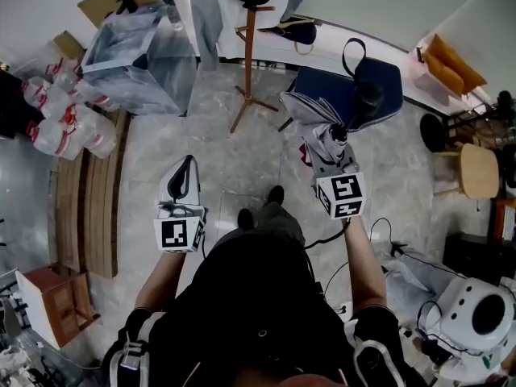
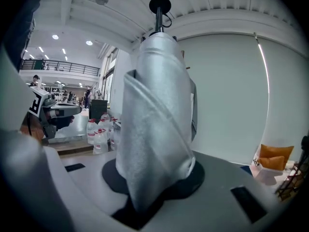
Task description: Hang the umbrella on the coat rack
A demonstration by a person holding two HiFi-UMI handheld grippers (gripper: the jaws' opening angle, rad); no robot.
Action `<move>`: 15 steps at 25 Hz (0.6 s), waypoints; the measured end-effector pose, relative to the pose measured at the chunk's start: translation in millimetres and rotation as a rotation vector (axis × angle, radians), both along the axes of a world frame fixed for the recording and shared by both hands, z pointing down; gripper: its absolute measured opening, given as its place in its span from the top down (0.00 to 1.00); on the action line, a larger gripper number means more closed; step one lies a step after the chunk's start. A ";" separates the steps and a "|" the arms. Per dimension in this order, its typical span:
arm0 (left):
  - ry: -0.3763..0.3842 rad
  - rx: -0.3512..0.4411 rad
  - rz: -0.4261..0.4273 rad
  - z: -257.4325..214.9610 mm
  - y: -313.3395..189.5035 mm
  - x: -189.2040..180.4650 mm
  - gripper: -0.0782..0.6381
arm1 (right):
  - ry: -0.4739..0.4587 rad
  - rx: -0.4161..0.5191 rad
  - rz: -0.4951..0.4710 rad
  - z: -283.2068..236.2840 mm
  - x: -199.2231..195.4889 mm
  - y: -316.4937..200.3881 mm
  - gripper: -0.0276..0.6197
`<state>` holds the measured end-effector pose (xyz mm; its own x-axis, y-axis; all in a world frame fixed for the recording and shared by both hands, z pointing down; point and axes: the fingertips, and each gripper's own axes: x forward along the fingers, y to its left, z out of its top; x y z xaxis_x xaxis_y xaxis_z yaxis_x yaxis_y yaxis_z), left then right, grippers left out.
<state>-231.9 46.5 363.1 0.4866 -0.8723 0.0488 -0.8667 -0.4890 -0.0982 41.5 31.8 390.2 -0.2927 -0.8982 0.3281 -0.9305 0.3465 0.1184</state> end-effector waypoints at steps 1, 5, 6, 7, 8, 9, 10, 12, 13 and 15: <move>0.008 -0.005 -0.009 1.3 -11.9 2.0 0.89 | 0.000 -0.005 -0.006 3.1 3.2 -13.3 0.80; 0.010 -0.024 -0.047 9.0 -54.3 11.6 0.89 | -0.005 -0.021 -0.037 20.9 17.3 -64.7 0.80; 0.014 -0.026 -0.057 10.7 -64.4 15.1 0.89 | -0.006 -0.025 -0.051 26.0 20.6 -78.9 0.80; 0.022 -0.026 -0.064 11.2 -74.5 19.9 0.89 | -0.007 -0.029 -0.067 30.8 23.9 -93.2 0.80; 0.032 -0.024 -0.069 11.0 -84.5 25.8 0.89 | -0.010 -0.033 -0.083 35.2 27.6 -106.9 0.80; 0.044 -0.024 -0.076 9.7 -94.2 32.6 0.89 | -0.013 -0.040 -0.098 39.6 31.6 -119.7 0.80; 0.055 -0.023 -0.083 8.2 -103.3 39.8 0.89 | -0.016 -0.048 -0.110 44.2 36.0 -131.2 0.80; 0.068 -0.023 -0.086 8.1 -119.4 54.6 0.89 | -0.020 -0.061 -0.134 54.1 44.3 -152.8 0.80; 0.071 -0.026 -0.079 9.9 -126.1 61.8 0.89 | -0.019 -0.066 -0.146 59.3 46.9 -163.0 0.80; 0.065 -0.045 -0.049 17.4 -136.0 75.0 0.89 | -0.011 -0.075 -0.171 71.4 47.5 -180.0 0.80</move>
